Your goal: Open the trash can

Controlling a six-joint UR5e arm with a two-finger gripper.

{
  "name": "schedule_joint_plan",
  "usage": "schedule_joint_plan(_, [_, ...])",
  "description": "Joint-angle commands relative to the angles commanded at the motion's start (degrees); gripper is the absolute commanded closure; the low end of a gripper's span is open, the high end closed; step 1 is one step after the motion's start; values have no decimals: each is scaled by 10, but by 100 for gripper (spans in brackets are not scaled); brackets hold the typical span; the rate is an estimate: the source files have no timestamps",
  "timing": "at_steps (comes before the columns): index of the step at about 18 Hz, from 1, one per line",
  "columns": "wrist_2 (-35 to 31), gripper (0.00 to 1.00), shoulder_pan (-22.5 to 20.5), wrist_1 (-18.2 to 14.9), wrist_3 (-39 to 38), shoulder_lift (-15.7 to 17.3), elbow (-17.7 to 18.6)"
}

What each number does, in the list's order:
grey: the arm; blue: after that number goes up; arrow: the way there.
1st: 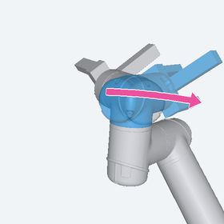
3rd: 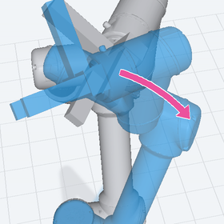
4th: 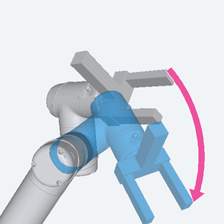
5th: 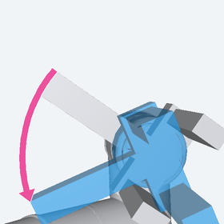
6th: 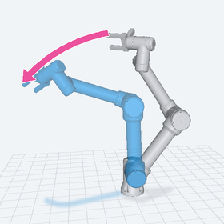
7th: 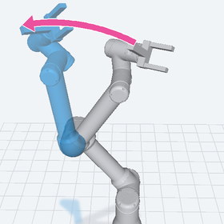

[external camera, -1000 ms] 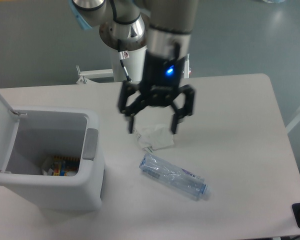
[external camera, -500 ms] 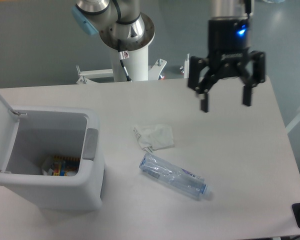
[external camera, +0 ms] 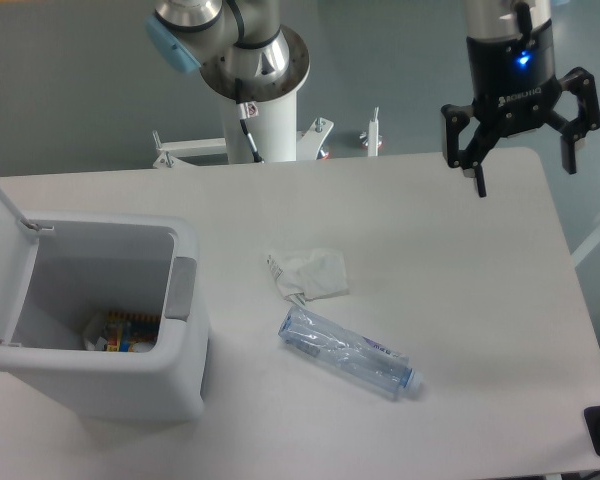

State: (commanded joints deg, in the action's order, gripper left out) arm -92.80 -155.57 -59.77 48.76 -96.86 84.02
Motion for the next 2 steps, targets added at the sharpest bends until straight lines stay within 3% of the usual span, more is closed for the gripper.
schedule_joint_plan(2, [-3,0,0,7,5,0,5])
